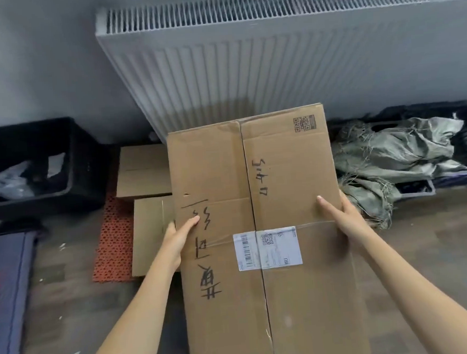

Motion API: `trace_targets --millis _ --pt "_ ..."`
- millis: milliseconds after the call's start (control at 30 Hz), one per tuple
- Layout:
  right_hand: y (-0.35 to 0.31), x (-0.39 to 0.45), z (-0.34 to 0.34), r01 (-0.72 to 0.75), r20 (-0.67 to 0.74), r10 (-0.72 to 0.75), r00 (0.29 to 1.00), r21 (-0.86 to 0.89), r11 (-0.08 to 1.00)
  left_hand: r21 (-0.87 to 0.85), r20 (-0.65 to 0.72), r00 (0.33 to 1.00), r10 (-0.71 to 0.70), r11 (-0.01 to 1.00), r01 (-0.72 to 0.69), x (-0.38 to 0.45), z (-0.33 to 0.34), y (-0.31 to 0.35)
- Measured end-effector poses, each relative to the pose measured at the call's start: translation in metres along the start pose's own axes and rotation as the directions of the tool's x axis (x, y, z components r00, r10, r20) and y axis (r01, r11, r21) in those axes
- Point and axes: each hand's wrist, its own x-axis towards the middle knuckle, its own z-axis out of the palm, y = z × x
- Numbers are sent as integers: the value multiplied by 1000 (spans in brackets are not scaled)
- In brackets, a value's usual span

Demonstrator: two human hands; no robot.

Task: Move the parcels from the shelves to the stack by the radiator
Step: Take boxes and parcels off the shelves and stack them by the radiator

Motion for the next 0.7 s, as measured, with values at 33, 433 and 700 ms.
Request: trace_targets --millis 33,433,700 --pt "13 25 4 -24 15 24 1000 -6 1000 11 -1 1000 -10 1000 10 26 6 -2" --pt "127 238 40 -208 103 219 970 -104 973 215 -87 993 80 975 -60 234 64 -29" --pt "185 154 25 -482 132 506 852 -176 858 204 -183 891 -414 871 447 147 71 -89"
